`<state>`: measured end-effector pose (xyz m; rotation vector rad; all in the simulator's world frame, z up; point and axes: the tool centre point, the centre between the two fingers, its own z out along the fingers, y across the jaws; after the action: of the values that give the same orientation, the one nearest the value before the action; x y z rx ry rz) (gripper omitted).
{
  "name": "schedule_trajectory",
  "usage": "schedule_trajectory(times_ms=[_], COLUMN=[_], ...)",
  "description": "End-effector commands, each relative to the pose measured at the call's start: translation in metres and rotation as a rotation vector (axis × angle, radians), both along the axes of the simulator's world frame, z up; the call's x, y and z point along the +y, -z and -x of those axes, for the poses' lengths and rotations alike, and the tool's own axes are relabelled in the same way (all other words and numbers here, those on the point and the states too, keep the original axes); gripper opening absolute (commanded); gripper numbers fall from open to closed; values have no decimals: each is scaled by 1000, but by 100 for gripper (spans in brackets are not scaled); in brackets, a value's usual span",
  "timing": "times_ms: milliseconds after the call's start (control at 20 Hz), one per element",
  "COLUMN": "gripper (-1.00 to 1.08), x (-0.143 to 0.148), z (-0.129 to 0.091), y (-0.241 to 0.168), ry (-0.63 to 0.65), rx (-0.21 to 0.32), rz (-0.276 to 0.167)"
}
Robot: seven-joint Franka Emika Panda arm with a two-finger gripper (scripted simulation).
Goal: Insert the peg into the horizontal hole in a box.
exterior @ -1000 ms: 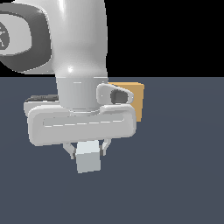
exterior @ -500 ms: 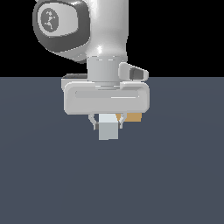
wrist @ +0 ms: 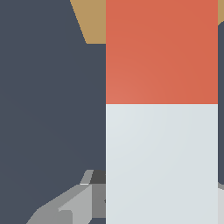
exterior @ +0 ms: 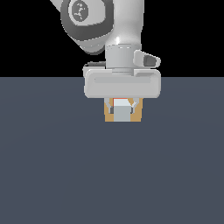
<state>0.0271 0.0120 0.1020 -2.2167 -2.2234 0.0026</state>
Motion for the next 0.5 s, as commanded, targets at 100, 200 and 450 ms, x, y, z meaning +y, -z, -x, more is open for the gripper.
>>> schedule_trajectory(times_ms=[100,200,450], gripper=[-100,-100,-100], x=[7,8,8], z=[-10,-11,-12], y=[-7,-8,-8], ry=[19,21,21], rx=[-3,-3,-3], rz=[0,0,0])
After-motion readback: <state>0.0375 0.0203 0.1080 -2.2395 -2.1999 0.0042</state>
